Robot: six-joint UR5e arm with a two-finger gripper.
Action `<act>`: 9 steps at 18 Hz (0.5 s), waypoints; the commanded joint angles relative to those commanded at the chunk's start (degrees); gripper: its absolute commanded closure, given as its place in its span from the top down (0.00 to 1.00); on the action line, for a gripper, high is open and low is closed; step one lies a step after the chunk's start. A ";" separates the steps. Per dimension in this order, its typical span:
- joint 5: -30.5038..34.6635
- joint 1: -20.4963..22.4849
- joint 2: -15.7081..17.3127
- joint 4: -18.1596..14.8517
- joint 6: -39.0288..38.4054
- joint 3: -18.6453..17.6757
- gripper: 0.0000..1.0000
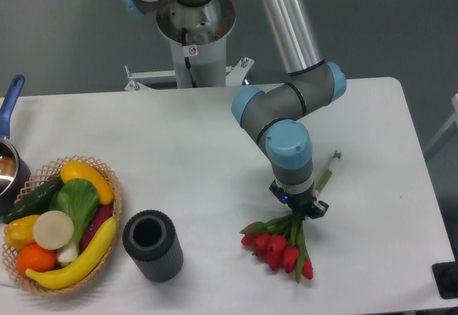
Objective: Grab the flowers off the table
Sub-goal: 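Close the gripper around the bundled tulip stems, then lift the gripped tulips up off the table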
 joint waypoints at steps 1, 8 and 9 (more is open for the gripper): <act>-1.05 0.09 0.17 0.00 0.00 0.09 0.00; -3.00 0.96 3.69 -0.53 0.61 0.09 0.04; -3.00 1.49 4.39 -0.61 0.61 0.09 0.04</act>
